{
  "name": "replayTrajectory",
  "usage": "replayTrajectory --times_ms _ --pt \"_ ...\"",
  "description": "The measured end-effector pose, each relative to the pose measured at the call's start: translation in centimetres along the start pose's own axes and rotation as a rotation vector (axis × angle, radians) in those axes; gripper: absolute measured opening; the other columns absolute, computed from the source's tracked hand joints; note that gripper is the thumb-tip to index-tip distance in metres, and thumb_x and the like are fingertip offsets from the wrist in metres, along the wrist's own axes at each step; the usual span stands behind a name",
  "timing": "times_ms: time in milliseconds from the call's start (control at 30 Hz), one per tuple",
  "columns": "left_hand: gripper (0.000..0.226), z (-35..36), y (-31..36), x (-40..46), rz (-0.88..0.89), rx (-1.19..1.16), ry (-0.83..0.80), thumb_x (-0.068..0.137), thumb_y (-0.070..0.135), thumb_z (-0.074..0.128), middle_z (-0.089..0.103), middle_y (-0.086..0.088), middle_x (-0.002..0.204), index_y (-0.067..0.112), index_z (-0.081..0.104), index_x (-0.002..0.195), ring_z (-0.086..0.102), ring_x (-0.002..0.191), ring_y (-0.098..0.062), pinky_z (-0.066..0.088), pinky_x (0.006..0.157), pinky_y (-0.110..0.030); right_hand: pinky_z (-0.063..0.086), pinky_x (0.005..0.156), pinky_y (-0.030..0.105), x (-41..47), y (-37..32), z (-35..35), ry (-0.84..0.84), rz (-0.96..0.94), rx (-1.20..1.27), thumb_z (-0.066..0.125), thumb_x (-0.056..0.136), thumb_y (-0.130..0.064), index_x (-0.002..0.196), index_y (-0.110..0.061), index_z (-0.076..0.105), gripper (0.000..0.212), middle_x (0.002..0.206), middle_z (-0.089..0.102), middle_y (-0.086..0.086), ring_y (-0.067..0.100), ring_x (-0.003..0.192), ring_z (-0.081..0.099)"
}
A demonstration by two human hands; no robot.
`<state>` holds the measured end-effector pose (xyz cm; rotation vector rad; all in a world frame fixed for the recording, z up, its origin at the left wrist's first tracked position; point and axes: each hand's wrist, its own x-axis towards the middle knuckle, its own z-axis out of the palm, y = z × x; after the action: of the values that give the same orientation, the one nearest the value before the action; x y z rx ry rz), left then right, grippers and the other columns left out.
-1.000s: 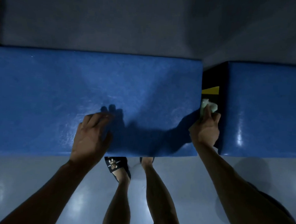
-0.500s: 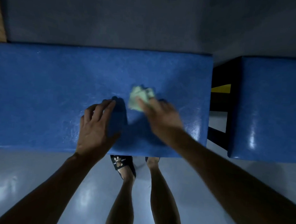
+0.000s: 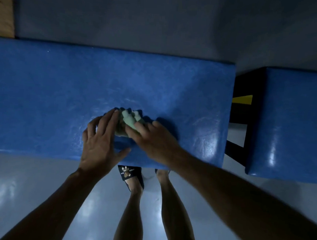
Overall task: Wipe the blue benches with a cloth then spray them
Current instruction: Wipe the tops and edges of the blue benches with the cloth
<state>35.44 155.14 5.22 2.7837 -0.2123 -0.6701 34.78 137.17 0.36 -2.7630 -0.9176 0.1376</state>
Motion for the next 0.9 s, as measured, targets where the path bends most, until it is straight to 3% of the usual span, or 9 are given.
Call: replayTrajectory --times_ms 67,133,233,367,433,633,733,800,900 --pt "0.116 0.0 -0.5 -0.2 -0.011 0.014 0.003 0.062 0.044 0.087 0.031 0.0 0.158 0.019 0.023 0.156 0.031 0.134 -0.034 0.032 0.103 -0.052 0.041 0.065 0.038 0.6 5.0 -0.5 0.046 -0.001 -0.096 0.035 0.086 -0.007 0.142 -0.023 0.049 0.06 0.118 0.061 0.013 0.028 0.072 0.055" --pt "0.116 -0.1 -0.7 -0.2 -0.022 0.011 0.001 0.062 0.043 0.088 0.032 -0.001 0.158 0.017 0.024 0.156 0.031 0.134 -0.034 0.032 0.104 -0.053 0.043 0.067 0.039 2.0 9.2 -1.2 0.122 0.181 -0.176 0.041 0.084 -0.008 0.142 -0.021 0.05 0.061 0.125 0.06 0.019 0.032 0.076 0.057" --pt "0.111 -0.2 -0.5 0.1 -0.027 -0.002 0.007 0.065 0.043 0.087 0.031 0.0 0.159 0.017 0.027 0.155 0.029 0.136 -0.033 0.031 0.105 -0.053 0.043 0.068 0.038 3.4 8.8 -1.3 0.149 0.393 -0.236 0.045 0.083 -0.007 0.143 -0.013 0.048 0.061 0.113 0.062 0.015 0.028 0.074 0.055" --pt "0.107 -0.4 0.4 0.6 0.019 0.004 0.007 0.066 0.044 0.085 0.03 0.003 0.159 0.02 0.03 0.154 0.029 0.135 -0.032 0.032 0.104 -0.051 0.039 0.072 0.04 2.7 9.5 -2.1 -0.014 0.13 -0.243 0.041 0.083 -0.006 0.149 -0.016 0.039 0.066 0.115 0.056 0.009 0.028 0.079 0.056" --pt "0.105 -0.4 0.6 0.9 0.028 0.018 -0.002 0.068 0.047 0.083 0.028 0.004 0.16 0.022 0.029 0.155 0.027 0.136 -0.031 0.032 0.105 -0.051 0.041 0.074 0.04 2.3 13.3 -3.2 -0.023 0.133 -0.289 0.042 0.079 -0.008 0.147 -0.021 0.041 0.069 0.124 0.056 0.013 0.032 0.084 0.057" --pt "0.101 -0.8 1.2 1.5 0.028 -0.029 0.02 0.068 0.046 0.083 0.031 0.006 0.158 0.023 0.033 0.153 0.029 0.136 -0.03 0.033 0.103 -0.05 0.046 0.069 0.042 -3.9 17.8 -5.4 -0.041 0.727 -0.243 0.042 0.084 -0.015 0.147 -0.015 0.042 0.063 0.127 0.054 0.023 0.039 0.082 0.059" --pt "0.099 -0.8 1.6 1.7 0.036 -0.05 0.049 0.067 0.045 0.082 0.034 0.007 0.157 0.022 0.035 0.152 0.031 0.134 -0.029 0.032 0.102 -0.047 0.049 0.083 0.043 -0.3 14.7 -4.3 0.12 0.977 -0.069 0.046 0.087 -0.012 0.145 -0.008 0.045 0.058 0.14 0.049 0.025 0.043 0.103 0.059" --pt "0.096 -0.7 1.9 1.9 0.059 -0.058 0.058 0.07 0.048 0.078 0.035 0.007 0.156 0.022 0.035 0.152 0.032 0.134 -0.029 0.03 0.102 -0.044 0.051 0.084 0.039 3.5 11.2 -3.3 0.15 0.857 0.059 0.04 0.088 -0.011 0.139 -0.007 0.052 0.052 0.138 0.053 0.022 0.04 0.106 0.062" --pt "0.094 -0.7 2.3 2.5 0.071 -0.045 0.061 0.068 0.053 0.068 0.038 0.005 0.154 0.022 0.037 0.151 0.033 0.132 -0.029 0.03 0.1 -0.043 0.048 0.064 0.034 7.7 8.7 -2.3 0.009 0.494 -0.076 0.044 0.077 -0.013 0.127 -0.012 0.064 0.054 0.116 0.066 0.013 0.03 0.074 0.066"
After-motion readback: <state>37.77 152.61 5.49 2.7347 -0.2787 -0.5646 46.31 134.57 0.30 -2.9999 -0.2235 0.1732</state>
